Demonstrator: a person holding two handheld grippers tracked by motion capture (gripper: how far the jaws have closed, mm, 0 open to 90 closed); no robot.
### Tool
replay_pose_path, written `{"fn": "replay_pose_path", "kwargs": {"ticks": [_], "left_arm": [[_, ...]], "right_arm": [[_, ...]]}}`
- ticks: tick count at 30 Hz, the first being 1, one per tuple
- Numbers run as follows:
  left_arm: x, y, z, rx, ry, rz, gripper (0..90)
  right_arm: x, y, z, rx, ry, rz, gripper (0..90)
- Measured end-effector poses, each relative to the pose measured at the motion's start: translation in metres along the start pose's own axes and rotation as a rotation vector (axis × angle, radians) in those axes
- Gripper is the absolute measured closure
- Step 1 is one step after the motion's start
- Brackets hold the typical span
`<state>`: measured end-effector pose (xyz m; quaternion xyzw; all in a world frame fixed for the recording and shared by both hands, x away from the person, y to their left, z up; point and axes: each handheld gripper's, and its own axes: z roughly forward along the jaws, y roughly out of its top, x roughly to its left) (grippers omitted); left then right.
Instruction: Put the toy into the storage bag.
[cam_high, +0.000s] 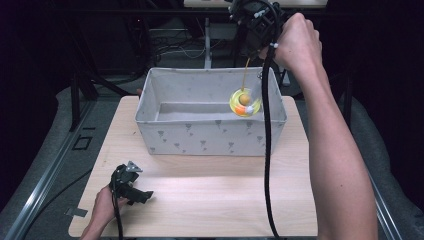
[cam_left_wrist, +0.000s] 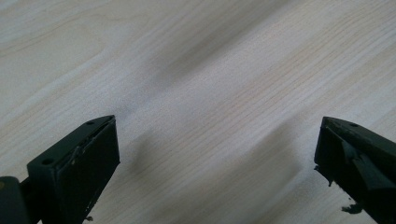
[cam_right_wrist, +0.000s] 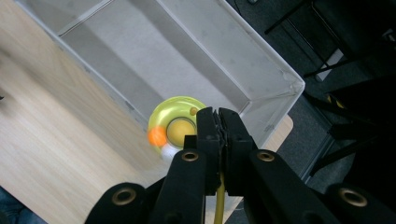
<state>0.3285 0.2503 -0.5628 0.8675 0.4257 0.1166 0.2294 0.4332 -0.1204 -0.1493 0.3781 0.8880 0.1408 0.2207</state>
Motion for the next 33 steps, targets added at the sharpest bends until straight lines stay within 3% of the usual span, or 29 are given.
{"fn": "replay_pose_path", "kwargs": {"ticks": [13,33], "left_arm": [[-0.001,0.0,0.0,0.0,-0.002,0.005,0.3],[-0.001,0.0,-0.001,-0.008,0.003,0.011,0.2]], "right_arm": [[-0.026,0.0,0.019,-0.004,-0.005,0.076,88.0],[-0.039,-0.01,0.053,0.008,0.005,0.1,88.1]]}}
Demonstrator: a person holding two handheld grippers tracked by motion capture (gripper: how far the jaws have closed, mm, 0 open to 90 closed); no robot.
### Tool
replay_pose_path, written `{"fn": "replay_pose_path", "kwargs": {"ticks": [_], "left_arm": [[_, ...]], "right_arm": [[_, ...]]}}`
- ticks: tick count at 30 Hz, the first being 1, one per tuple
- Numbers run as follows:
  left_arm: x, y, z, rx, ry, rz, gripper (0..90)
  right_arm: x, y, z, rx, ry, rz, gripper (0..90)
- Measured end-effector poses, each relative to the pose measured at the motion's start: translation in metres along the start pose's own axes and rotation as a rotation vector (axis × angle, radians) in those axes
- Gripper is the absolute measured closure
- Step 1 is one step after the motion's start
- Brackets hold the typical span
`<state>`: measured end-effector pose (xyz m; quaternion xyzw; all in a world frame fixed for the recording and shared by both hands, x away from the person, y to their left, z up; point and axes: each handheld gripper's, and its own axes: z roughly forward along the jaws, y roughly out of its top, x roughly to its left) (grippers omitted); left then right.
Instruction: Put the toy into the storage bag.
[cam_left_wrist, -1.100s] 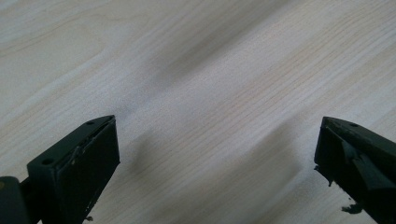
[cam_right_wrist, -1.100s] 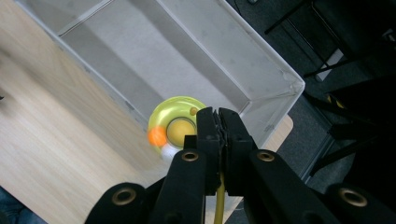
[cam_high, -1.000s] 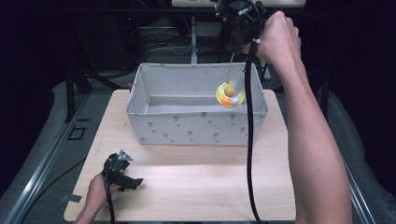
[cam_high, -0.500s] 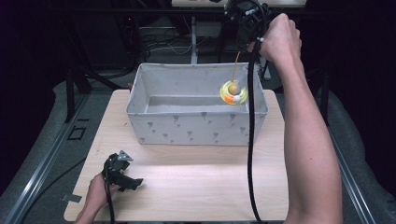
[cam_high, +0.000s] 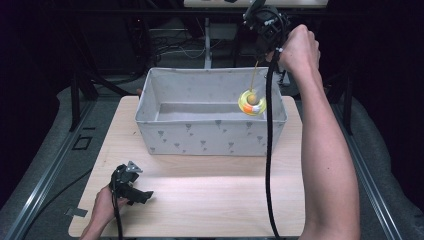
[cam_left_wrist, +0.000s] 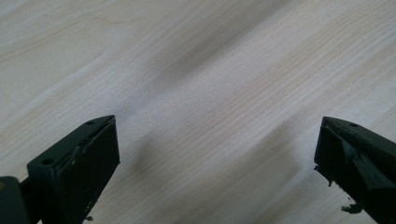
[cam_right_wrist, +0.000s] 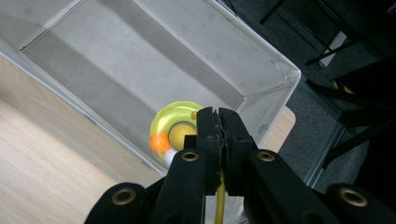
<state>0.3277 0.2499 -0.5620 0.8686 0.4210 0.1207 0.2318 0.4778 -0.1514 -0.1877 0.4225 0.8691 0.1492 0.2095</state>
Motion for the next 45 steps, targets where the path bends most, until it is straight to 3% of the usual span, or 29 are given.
{"fn": "replay_pose_path", "kwargs": {"ticks": [25,45], "left_arm": [[0.0,0.0,0.0,0.001,0.0,-0.001,0.3],[0.0,0.0,0.0,0.001,-0.002,0.0,0.3]], "right_arm": [[-0.011,-0.03,0.051,0.024,0.05,0.034,88.0],[-0.02,-0.052,0.076,0.066,0.069,0.066,88.0]]}}
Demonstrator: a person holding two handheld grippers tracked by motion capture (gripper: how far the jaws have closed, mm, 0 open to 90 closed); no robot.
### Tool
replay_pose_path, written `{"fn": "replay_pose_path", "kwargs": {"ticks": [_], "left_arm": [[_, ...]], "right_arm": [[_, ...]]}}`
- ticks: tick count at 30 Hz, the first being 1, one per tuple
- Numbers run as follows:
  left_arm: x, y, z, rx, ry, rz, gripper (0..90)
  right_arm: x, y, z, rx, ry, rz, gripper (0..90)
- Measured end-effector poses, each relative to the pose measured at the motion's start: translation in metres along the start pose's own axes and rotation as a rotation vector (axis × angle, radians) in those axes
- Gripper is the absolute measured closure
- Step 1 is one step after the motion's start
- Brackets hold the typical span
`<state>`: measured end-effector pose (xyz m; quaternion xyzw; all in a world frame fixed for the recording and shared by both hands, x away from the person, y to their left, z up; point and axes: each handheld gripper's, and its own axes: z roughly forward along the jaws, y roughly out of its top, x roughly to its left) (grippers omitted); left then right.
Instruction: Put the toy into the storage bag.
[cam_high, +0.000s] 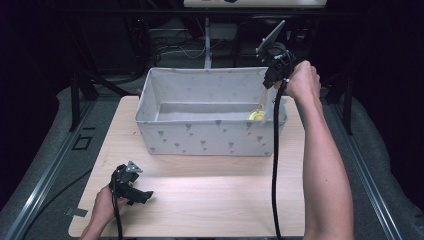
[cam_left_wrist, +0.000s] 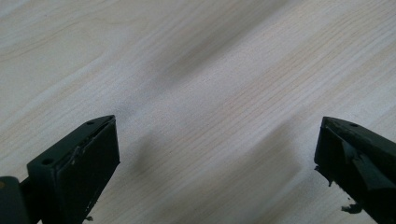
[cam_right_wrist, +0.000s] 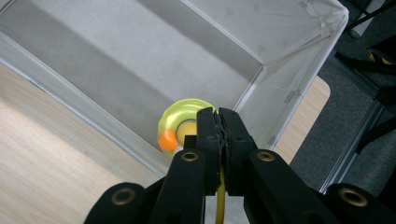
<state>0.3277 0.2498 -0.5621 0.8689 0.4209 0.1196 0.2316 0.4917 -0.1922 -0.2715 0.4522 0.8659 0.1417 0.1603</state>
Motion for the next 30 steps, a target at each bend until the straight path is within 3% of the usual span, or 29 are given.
{"fn": "replay_pose_path", "kwargs": {"ticks": [15,30], "left_arm": [[0.0,0.0,0.0,-0.003,0.005,0.001,0.3],[0.0,0.0,0.0,-0.002,0.004,0.003,0.3]], "right_arm": [[-0.01,-0.013,0.02,0.004,-0.004,0.048,88.0],[-0.015,-0.027,0.048,0.05,0.001,0.076,88.0]]}}
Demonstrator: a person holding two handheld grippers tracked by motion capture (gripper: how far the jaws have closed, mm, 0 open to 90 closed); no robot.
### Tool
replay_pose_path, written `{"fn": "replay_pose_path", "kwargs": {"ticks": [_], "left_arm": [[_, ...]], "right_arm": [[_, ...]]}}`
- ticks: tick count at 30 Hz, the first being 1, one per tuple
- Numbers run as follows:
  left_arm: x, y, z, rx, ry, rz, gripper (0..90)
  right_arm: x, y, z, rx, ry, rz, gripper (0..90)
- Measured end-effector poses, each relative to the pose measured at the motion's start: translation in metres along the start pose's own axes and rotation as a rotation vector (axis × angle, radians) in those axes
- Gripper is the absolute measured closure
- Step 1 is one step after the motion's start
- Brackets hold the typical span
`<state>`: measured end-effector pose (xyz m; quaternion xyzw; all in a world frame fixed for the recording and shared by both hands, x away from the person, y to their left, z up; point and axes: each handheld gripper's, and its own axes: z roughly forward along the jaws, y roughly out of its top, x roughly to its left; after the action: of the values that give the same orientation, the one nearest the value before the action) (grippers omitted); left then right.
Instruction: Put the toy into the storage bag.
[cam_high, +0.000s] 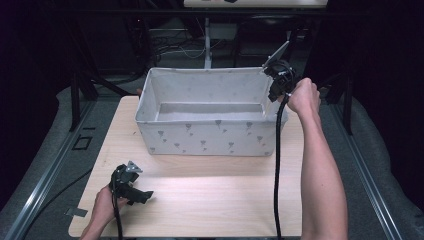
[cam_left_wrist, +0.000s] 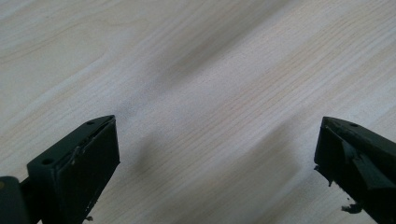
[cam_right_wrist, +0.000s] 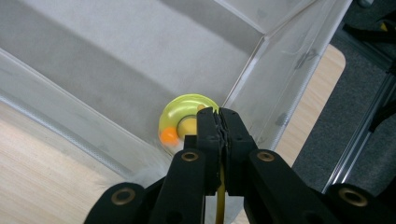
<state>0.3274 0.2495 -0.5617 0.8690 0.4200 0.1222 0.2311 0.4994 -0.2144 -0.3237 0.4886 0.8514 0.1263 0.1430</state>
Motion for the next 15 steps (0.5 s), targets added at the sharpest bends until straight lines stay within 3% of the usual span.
{"fn": "replay_pose_path", "kwargs": {"ticks": [15], "left_arm": [[0.0,0.0,0.001,0.006,-0.001,0.0,0.3]], "right_arm": [[-0.005,-0.011,0.024,0.041,0.007,0.016,87.7]]}}
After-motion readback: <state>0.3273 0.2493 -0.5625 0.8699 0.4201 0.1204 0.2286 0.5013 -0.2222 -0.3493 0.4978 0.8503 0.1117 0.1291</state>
